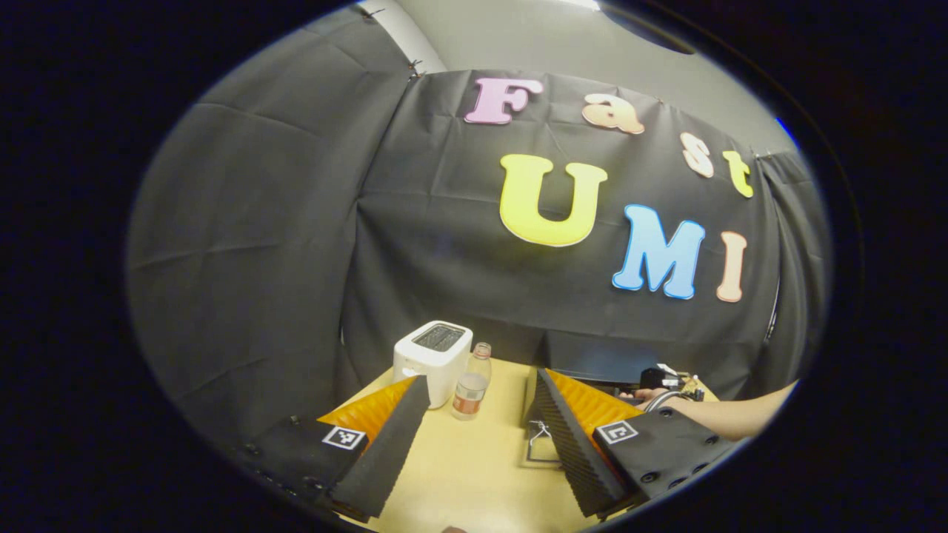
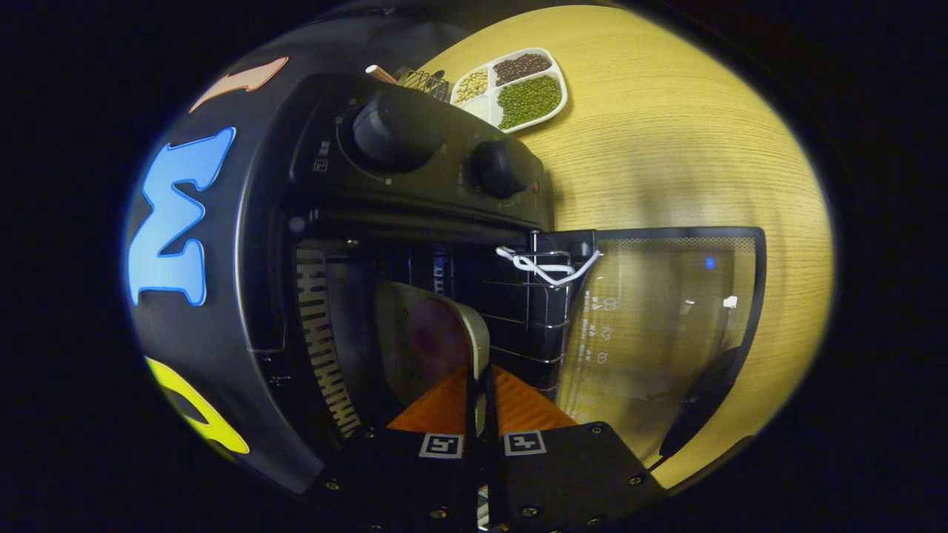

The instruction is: Open the electric oven with the left hand, put the food in, and close the electric oven.

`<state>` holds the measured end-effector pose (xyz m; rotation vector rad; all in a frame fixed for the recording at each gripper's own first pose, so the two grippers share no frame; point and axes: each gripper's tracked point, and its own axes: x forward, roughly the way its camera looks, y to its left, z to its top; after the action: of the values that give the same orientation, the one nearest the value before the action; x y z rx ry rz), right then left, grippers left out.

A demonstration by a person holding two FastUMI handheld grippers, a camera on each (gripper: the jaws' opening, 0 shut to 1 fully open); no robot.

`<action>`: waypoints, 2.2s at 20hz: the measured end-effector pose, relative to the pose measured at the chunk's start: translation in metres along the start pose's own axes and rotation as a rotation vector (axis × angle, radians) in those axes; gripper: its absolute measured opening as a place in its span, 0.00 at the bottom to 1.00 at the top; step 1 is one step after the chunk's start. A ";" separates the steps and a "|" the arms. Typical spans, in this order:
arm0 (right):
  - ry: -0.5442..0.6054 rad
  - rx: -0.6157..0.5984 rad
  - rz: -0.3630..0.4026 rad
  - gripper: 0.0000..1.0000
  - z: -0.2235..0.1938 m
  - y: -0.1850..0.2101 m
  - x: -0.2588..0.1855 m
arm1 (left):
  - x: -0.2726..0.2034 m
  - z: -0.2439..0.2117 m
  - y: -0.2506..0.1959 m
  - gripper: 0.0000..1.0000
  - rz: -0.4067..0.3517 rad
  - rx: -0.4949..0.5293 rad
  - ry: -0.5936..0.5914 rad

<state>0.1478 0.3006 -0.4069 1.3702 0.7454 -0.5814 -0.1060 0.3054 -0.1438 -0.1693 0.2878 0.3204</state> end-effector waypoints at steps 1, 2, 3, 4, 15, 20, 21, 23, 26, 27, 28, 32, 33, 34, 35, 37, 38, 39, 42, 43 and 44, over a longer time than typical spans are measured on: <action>0.002 -0.004 0.012 0.07 0.002 0.003 0.000 | -0.001 0.002 0.000 1.00 0.001 -0.002 -0.004; 0.008 -0.008 0.019 0.08 0.002 0.004 -0.001 | -0.001 0.003 -0.001 1.00 0.000 -0.005 -0.005; 0.018 -0.017 0.035 0.09 0.001 0.007 -0.003 | 0.000 0.001 -0.004 1.00 -0.002 -0.010 -0.003; 0.036 -0.047 0.040 0.16 -0.001 0.006 -0.007 | 0.001 -0.001 -0.008 0.98 -0.008 -0.014 0.001; 0.019 -0.760 0.066 0.44 0.046 -0.029 -0.109 | 0.016 0.005 -0.087 1.00 -0.163 0.016 -0.013; -0.140 -1.095 0.183 0.44 0.111 -0.016 -0.171 | 0.021 0.005 -0.130 1.00 -0.230 0.026 -0.012; -0.201 -1.162 0.202 0.44 0.124 -0.010 -0.185 | 0.022 0.006 -0.139 1.00 -0.244 0.030 -0.012; -0.321 -1.277 0.271 0.44 0.143 0.012 -0.219 | 0.022 0.004 -0.159 1.00 -0.273 0.040 -0.007; -0.483 -1.401 0.394 0.44 0.159 0.047 -0.270 | 0.015 0.009 -0.189 1.00 -0.315 0.063 -0.026; -0.535 -1.433 0.437 0.44 0.163 0.060 -0.290 | 0.013 0.011 -0.198 1.00 -0.328 0.071 -0.031; -0.578 -1.455 0.481 0.46 0.165 0.070 -0.310 | 0.011 0.013 -0.208 1.00 -0.341 0.079 -0.040; -0.616 -1.481 0.608 0.65 0.164 0.094 -0.358 | -0.005 0.033 -0.245 1.00 -0.391 0.114 -0.100; -0.621 -1.472 0.616 0.76 0.170 0.097 -0.365 | -0.007 0.037 -0.254 1.00 -0.397 0.115 -0.110; -0.624 -1.459 0.626 0.88 0.174 0.099 -0.374 | -0.008 0.036 -0.261 0.91 -0.394 0.112 -0.113; -0.624 -1.445 0.635 0.88 0.178 0.100 -0.379 | -0.007 0.037 -0.263 1.00 -0.377 0.106 -0.120; -0.634 -1.433 0.638 0.88 0.188 0.103 -0.386 | -0.004 0.026 -0.273 0.95 -0.374 0.094 -0.091; -0.636 -1.431 0.637 0.88 0.194 0.104 -0.387 | 0.000 0.015 -0.278 0.91 -0.376 0.098 -0.062; -0.639 -1.432 0.637 0.88 0.198 0.106 -0.386 | 0.003 0.005 -0.283 1.00 -0.383 0.106 -0.030; -0.645 -1.433 0.621 0.89 0.213 0.100 -0.388 | 0.015 -0.031 -0.290 0.98 -0.378 0.140 0.071; -0.640 -1.430 0.613 0.89 0.217 0.099 -0.387 | 0.020 -0.044 -0.288 0.97 -0.361 0.155 0.109; -0.638 -1.430 0.604 0.88 0.221 0.098 -0.387 | 0.025 -0.061 -0.286 0.97 -0.349 0.167 0.153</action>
<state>0.0001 0.0726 -0.0408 -0.0090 0.0631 0.0915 -0.0031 0.0325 -0.1749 -0.0772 0.4278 -0.0637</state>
